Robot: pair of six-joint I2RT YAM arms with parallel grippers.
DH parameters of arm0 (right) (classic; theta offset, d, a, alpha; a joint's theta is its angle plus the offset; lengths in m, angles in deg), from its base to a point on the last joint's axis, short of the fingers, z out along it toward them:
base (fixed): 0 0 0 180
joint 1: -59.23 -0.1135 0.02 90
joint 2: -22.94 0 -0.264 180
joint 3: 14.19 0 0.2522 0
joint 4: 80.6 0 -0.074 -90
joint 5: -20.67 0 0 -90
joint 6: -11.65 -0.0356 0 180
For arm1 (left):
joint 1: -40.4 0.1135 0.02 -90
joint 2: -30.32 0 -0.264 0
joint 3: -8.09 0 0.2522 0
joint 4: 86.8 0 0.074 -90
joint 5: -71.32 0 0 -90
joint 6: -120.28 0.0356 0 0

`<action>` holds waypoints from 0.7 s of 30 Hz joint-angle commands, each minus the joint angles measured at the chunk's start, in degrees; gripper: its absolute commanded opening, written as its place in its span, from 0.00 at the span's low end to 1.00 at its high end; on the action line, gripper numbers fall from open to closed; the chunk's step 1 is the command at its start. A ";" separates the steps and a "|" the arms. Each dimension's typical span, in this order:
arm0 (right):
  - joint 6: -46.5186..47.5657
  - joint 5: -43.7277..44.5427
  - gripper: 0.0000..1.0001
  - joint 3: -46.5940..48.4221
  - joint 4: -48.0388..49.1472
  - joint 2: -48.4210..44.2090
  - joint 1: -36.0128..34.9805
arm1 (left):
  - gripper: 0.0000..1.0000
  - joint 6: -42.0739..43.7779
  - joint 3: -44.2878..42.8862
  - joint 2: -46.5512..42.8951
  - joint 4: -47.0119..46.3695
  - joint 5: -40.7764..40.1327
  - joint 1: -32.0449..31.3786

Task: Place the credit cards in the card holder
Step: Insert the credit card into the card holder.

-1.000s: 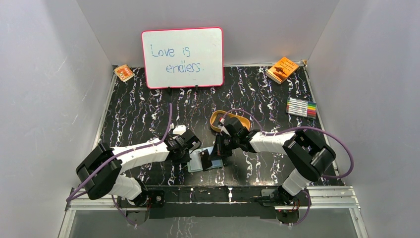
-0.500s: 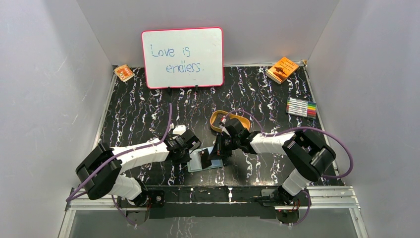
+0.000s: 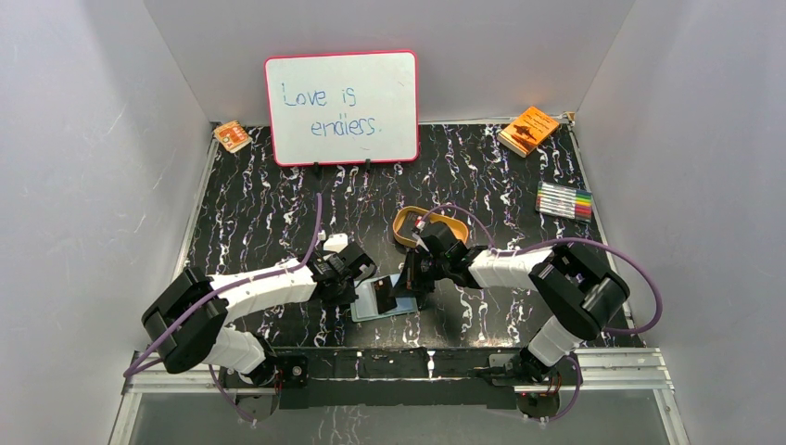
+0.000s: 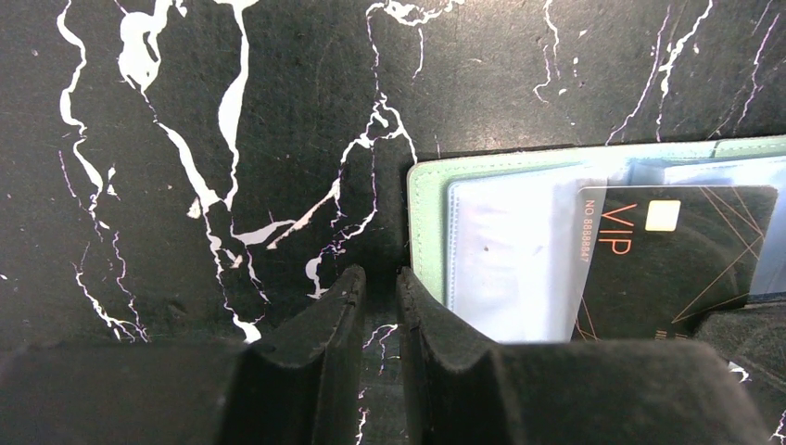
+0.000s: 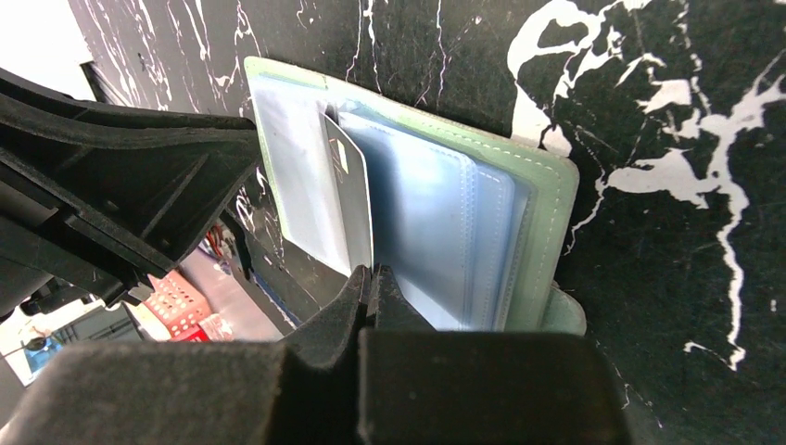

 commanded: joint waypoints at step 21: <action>-2.73 1.25 0.00 -1.95 2.46 0.46 -0.95 | 0.16 -1.12 2.81 2.19 -1.94 4.31 0.09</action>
